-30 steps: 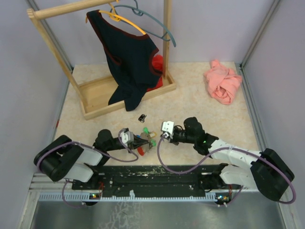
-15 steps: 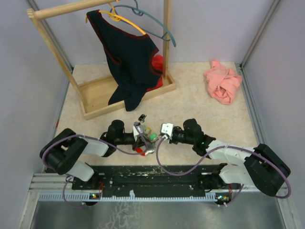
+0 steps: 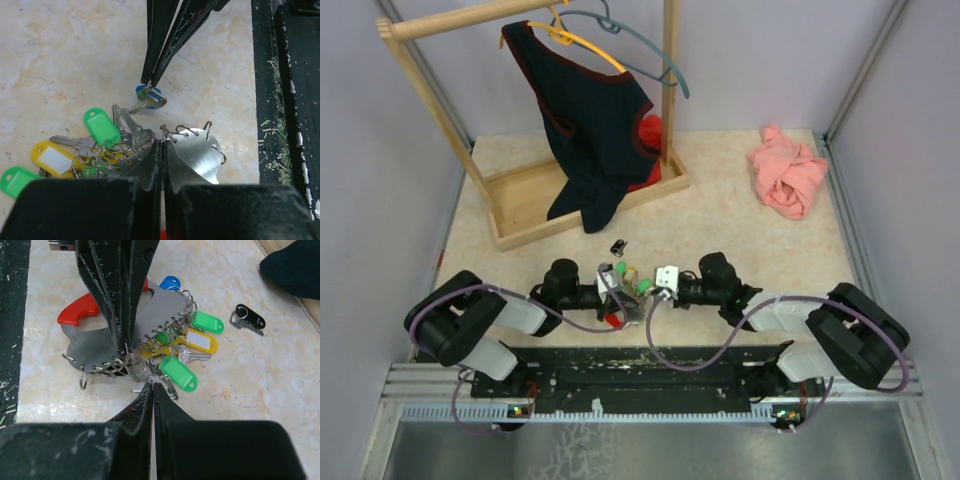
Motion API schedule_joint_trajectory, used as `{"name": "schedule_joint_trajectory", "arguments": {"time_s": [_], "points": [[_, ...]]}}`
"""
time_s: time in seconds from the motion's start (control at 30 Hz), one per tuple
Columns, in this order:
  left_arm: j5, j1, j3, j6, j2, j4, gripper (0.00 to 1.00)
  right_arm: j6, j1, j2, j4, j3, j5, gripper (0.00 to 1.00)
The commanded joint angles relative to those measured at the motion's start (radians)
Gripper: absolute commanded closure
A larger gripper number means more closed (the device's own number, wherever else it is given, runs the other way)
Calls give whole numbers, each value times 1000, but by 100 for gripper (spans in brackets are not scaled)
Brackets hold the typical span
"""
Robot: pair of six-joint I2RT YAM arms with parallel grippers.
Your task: Put the keys on the keyring
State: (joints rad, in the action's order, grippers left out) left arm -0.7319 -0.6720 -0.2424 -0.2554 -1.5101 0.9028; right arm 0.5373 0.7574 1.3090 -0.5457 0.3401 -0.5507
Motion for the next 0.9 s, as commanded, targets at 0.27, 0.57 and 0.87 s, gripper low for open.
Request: {"name": "schedule_joint_trajectory", "arguments": {"time_s": [0.27, 0.57, 0.87], "points": [[38, -4, 92, 50, -12, 352, 99, -147, -63, 72, -310, -45, -189, 100], [7, -5, 84, 45, -52, 370, 99, -97, -62, 85, -278, -29, -187, 100], [-3, -12, 53, 16, -76, 309, 99, -41, -53, 82, -265, -16, -157, 100]]}}
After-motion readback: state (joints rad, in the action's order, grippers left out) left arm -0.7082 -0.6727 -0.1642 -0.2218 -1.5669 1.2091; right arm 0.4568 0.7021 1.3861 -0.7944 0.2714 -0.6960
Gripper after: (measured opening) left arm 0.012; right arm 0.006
